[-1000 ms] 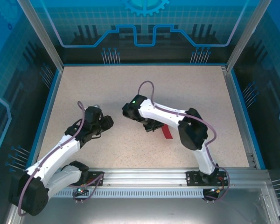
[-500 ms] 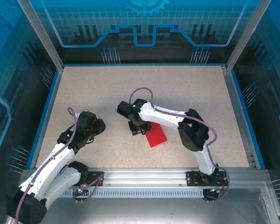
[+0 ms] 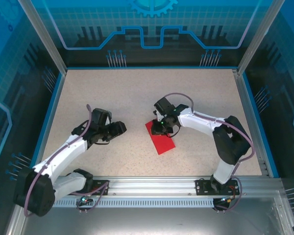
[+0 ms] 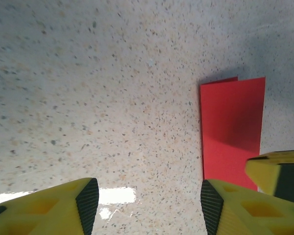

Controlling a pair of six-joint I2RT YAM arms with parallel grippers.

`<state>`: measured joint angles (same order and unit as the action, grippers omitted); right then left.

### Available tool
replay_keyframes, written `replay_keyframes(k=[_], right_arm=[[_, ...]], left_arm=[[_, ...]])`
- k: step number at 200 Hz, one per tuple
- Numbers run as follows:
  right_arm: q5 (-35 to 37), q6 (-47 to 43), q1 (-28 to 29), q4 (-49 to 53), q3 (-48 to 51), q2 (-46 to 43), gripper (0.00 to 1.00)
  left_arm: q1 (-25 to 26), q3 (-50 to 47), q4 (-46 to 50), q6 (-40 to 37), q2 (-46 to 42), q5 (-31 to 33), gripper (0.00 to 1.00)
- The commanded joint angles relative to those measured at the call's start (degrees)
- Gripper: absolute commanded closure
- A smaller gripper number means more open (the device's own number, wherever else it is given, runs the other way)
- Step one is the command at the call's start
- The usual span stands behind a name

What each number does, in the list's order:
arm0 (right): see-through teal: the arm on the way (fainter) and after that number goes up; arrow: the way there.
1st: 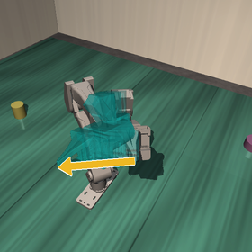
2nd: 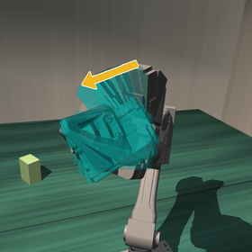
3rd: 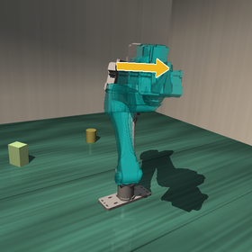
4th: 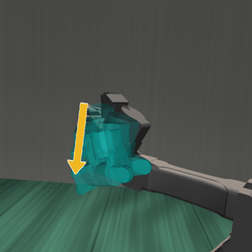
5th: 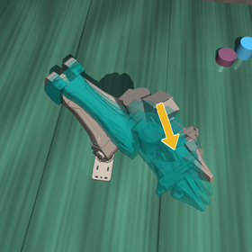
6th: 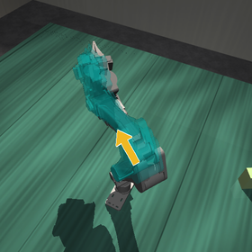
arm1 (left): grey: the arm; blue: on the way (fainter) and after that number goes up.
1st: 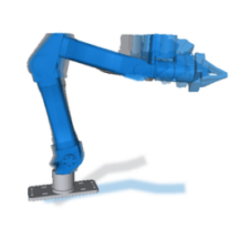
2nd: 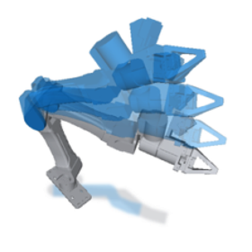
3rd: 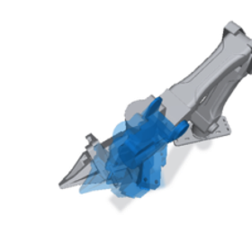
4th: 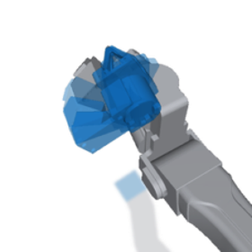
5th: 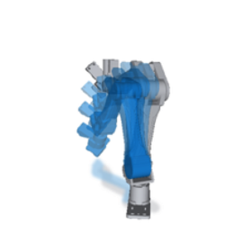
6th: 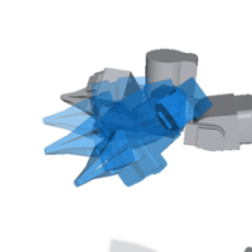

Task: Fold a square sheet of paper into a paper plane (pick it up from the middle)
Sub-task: Rotate the paper at the center of the table.

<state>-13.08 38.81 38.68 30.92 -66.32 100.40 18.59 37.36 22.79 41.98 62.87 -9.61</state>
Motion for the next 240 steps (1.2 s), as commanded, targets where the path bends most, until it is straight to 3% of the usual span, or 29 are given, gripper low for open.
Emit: replay_keyframes(k=[1,47,89,144,208,240], right_arm=[[-3.59,-1.64,-1.93,-5.15,3.39,1.03,0.85],[-2.41,2.13,-3.7,-10.51,7.63,6.32,0.84],[2.77,18.62,-3.26,-19.01,15.42,4.67,0.84],[-0.88,31.77,-0.73,-27.36,19.35,4.57,0.84],[-1.62,32.46,-0.79,-32.26,20.45,-1.04,0.82],[0.88,23.28,-3.9,-23.29,17.76,-7.71,0.79]], left_arm=[[-0.09,0.61,-3.48,2.15,2.03,-4.43,0.38],[-0.13,1.85,-5.12,4.39,7.79,-6.27,0.37],[-0.04,4.25,-5.22,8.59,12.07,-6.97,0.38],[3.24,6.8,-6.73,11.63,15.01,-4.01,0.38],[4.82,8.94,-10.56,10.11,18.81,-5.49,0.41],[6.93,12.72,-12.79,8.23,21.13,-8.75,0.46]])
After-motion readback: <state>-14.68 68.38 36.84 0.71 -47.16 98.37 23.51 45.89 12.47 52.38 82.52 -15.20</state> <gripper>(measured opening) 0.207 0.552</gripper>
